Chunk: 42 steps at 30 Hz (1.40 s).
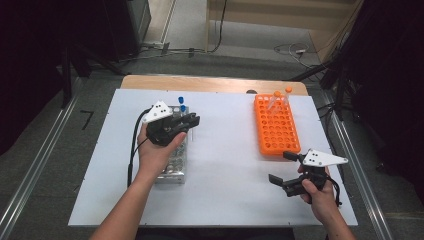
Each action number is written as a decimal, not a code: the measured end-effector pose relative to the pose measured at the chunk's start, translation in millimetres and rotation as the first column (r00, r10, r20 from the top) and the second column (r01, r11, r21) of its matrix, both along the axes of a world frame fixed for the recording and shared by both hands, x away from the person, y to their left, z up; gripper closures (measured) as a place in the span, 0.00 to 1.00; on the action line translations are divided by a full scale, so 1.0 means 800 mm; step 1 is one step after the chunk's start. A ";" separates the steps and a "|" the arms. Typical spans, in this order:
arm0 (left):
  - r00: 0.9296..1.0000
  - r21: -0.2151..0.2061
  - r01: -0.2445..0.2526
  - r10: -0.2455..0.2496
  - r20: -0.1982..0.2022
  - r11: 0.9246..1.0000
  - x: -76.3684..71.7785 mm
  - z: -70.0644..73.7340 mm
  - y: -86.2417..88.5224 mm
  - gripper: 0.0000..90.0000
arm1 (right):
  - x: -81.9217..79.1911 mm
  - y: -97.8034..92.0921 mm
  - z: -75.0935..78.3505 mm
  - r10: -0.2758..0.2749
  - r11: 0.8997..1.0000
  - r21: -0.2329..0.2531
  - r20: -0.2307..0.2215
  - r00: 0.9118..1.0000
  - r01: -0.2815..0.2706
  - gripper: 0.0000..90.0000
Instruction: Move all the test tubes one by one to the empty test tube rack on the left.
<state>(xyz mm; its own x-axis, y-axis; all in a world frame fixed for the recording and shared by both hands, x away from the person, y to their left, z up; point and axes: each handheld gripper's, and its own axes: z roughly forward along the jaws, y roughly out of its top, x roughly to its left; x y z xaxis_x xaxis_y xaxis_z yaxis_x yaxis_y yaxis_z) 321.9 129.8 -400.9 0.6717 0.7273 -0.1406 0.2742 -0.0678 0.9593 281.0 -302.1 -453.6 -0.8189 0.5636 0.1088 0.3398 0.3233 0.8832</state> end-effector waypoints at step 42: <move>0.970 0.127 -0.238 0.242 -0.014 0.963 0.058 -0.038 0.020 0.85 | 0.019 -0.026 -0.016 -0.062 0.998 0.004 -0.026 0.998 0.062 0.00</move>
